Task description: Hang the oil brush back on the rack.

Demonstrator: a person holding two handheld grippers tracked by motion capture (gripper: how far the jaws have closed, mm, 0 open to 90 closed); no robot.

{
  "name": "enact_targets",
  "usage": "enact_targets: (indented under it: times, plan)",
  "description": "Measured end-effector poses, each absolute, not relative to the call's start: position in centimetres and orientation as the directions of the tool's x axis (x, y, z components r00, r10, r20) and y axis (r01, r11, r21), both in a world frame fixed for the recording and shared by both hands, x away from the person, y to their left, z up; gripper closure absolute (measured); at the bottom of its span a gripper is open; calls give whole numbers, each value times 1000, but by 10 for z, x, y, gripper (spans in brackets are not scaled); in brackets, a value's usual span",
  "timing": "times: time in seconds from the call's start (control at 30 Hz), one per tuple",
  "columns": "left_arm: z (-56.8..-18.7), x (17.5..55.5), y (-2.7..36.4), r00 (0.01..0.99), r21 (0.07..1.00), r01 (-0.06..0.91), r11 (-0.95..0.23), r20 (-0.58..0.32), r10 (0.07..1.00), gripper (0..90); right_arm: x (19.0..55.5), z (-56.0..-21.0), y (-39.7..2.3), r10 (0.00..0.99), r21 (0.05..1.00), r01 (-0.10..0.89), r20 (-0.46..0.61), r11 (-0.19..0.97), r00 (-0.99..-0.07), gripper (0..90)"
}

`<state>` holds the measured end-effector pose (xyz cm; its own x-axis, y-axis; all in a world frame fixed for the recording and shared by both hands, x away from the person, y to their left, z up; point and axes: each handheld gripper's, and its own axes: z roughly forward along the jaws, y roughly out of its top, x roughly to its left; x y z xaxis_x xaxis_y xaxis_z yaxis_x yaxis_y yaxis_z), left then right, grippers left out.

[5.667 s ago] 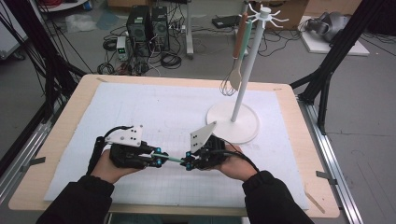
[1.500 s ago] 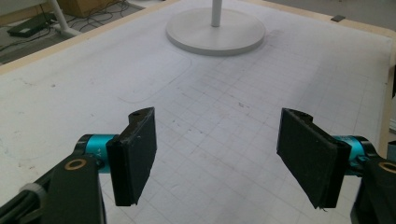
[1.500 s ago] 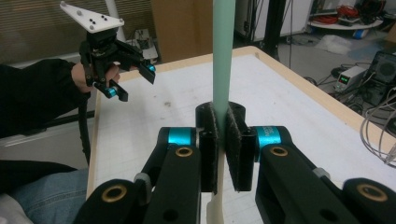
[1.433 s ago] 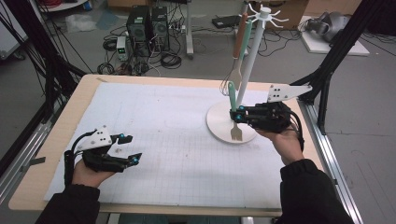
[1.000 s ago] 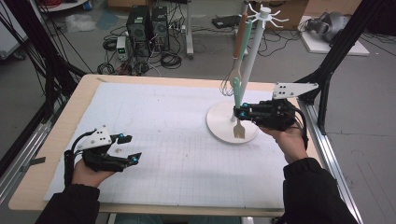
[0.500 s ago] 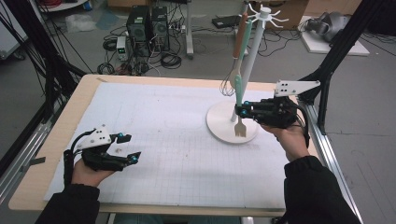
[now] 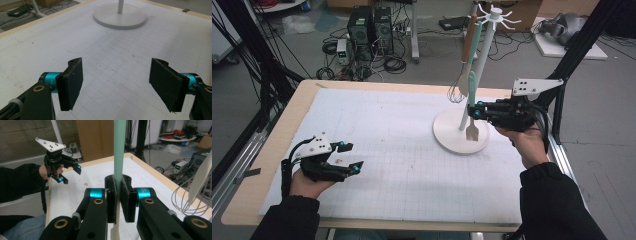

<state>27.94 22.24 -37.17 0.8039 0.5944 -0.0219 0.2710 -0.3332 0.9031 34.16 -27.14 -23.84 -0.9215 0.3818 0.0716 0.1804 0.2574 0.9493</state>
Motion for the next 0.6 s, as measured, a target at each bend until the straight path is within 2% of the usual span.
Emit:
enact_targets:
  times: [0.6]
  plan:
    - [-373, 277, 226, 802, 902, 270, -336, -18, 597, 277, 353, -230, -279, 431, 955, 191, 78, 225, -899, 843]
